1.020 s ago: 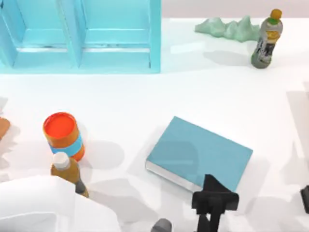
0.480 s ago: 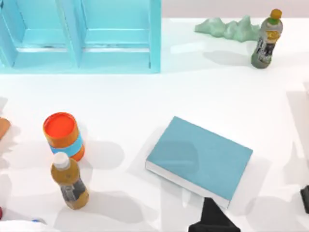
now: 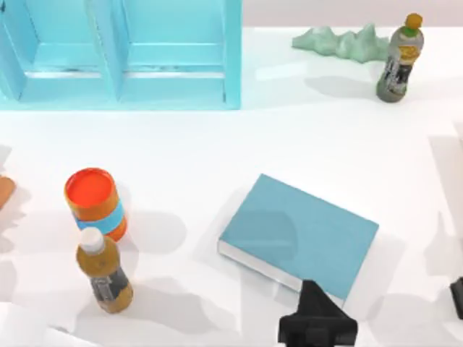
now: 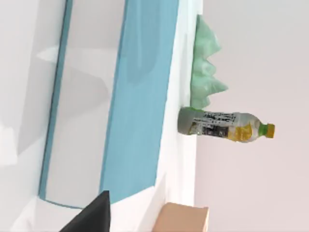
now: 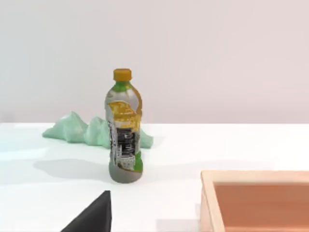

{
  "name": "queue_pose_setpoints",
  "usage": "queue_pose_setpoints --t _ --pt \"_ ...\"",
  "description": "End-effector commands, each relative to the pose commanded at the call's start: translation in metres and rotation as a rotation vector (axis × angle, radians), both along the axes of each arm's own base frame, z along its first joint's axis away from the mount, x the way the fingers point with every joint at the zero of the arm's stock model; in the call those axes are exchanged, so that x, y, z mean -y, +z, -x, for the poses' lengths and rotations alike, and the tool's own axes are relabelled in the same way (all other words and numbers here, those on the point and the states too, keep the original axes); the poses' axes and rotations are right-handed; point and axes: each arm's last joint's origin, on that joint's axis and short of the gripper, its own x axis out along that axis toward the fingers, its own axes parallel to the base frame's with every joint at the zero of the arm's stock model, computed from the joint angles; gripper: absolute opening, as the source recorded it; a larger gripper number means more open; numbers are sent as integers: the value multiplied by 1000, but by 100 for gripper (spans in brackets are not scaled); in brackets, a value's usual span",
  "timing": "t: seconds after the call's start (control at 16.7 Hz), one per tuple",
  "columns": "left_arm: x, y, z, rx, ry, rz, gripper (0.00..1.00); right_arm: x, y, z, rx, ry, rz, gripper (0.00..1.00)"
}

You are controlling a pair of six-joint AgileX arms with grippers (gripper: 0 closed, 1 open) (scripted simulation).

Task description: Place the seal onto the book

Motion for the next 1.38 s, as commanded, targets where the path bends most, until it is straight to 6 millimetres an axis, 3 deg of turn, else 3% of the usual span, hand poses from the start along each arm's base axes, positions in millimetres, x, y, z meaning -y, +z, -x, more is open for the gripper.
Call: queue_pose_setpoints --t 0.18,0.36,0.6,0.78,0.9,1.08,1.38 --pt "-9 36 -30 -59 37 5 100 0 0 0 0 0 0 100" --pt "-37 83 -70 -126 55 -7 100 0 0 0 0 0 0 100" --pt "-109 138 -116 -165 4 -86 100 0 0 0 0 0 0 100" --pt "-175 160 -128 -114 -75 -217 100 0 0 0 0 0 0 100" --pt "-216 163 -126 -45 -126 -348 100 0 0 0 0 0 0 100" --pt "-263 151 -113 83 -176 -606 100 0 0 0 0 0 0 100" --pt "-305 104 -94 239 -187 -1089 100 0 0 0 0 0 0 100"
